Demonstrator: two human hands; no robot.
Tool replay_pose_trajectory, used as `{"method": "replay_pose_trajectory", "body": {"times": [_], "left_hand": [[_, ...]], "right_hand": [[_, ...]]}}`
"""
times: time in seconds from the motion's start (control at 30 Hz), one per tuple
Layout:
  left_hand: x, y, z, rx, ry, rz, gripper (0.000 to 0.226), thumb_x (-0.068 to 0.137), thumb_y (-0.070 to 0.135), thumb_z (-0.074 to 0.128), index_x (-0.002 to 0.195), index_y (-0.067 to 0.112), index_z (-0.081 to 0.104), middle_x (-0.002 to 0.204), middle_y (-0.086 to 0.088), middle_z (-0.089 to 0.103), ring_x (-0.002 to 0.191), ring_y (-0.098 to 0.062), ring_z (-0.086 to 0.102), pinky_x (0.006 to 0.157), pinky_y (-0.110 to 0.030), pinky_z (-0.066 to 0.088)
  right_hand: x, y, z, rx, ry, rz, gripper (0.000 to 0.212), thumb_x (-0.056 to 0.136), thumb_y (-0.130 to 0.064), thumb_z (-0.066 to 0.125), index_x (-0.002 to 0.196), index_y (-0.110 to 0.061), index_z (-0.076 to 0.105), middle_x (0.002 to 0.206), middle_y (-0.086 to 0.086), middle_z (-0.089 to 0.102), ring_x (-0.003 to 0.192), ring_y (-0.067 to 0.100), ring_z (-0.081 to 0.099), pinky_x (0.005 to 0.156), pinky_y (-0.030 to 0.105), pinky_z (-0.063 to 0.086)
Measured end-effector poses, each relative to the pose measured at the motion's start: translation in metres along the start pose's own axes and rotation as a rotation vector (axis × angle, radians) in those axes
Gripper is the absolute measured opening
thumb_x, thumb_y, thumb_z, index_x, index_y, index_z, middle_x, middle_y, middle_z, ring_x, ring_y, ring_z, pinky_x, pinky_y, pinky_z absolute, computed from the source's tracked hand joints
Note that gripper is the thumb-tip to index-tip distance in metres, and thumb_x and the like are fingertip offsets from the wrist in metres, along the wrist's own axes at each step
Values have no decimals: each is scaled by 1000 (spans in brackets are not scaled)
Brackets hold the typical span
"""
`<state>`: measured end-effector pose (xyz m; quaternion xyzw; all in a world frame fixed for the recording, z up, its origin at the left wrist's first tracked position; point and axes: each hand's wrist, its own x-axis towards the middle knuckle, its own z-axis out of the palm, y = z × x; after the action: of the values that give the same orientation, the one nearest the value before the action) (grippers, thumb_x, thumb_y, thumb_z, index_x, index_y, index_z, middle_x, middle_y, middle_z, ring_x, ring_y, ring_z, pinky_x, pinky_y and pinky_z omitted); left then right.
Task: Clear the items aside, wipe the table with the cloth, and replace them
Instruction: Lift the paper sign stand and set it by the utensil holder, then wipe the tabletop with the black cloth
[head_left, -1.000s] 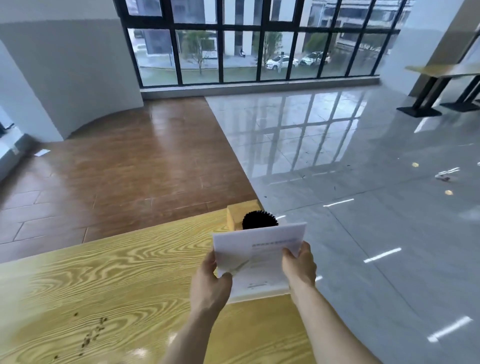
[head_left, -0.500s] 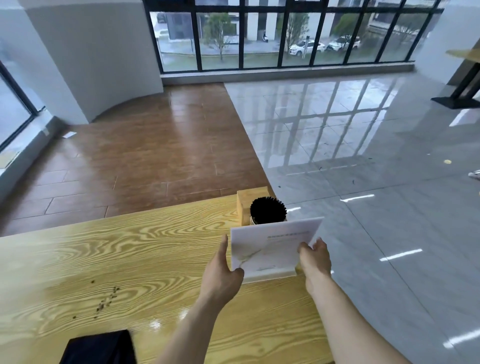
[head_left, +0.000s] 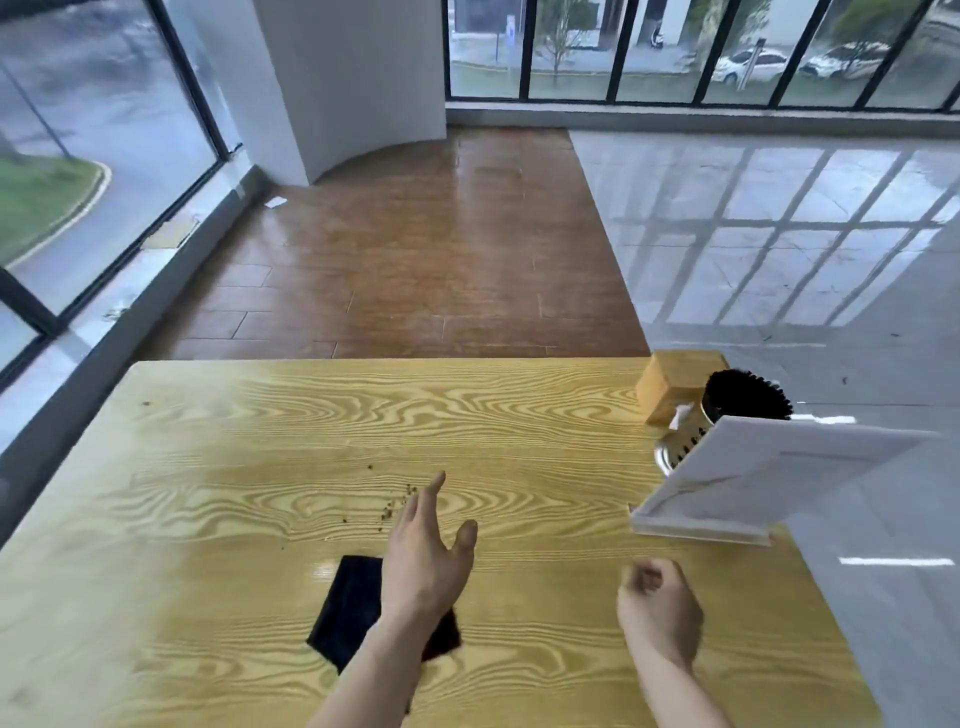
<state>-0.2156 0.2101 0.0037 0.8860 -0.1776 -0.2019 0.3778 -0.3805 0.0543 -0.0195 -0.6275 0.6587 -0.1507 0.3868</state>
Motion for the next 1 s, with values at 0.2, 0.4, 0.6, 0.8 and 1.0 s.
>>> {"method": "replay_pose_trajectory", "body": {"times": [0.2,0.4,0.6,0.8,1.0], "left_hand": [[2,-126,-62,99,93,-32,69,92,51,54,154,35,28,157,7,40,147,-21,33,120,-45,30],[14,-226,-97,240,159,47,75,92,61,47,157,31,25,166,11,25,156,-11,16,128,-37,8],[41,-274,-106,347,185,100,84,88,68,41,158,23,24,167,2,26,157,-14,14,128,-40,6],[81,-289,-106,426,193,147,86,89,69,41,159,24,21,168,0,23,158,-16,10,128,-43,4],[129,-288,-108,407,197,133,82,92,70,31,160,26,20,170,2,18,158,-13,6,128,-43,2]], "right_hand": [[-102,-1,119,-212,-133,-325,6,94,-37,60,96,-31,59,102,-9,63,96,18,62,71,31,46],[-159,5,220,-357,-69,-587,38,91,-54,54,114,-24,61,121,-4,61,119,19,55,95,36,51],[-161,11,275,-516,-56,-632,85,87,-77,40,142,-12,48,156,12,43,151,28,30,121,46,32],[-167,20,292,-633,-32,-663,114,83,-88,31,160,-5,16,170,15,7,158,27,0,125,54,17],[-165,31,294,-707,-31,-716,114,84,-85,37,158,-1,16,169,17,9,158,31,5,123,56,21]]}}
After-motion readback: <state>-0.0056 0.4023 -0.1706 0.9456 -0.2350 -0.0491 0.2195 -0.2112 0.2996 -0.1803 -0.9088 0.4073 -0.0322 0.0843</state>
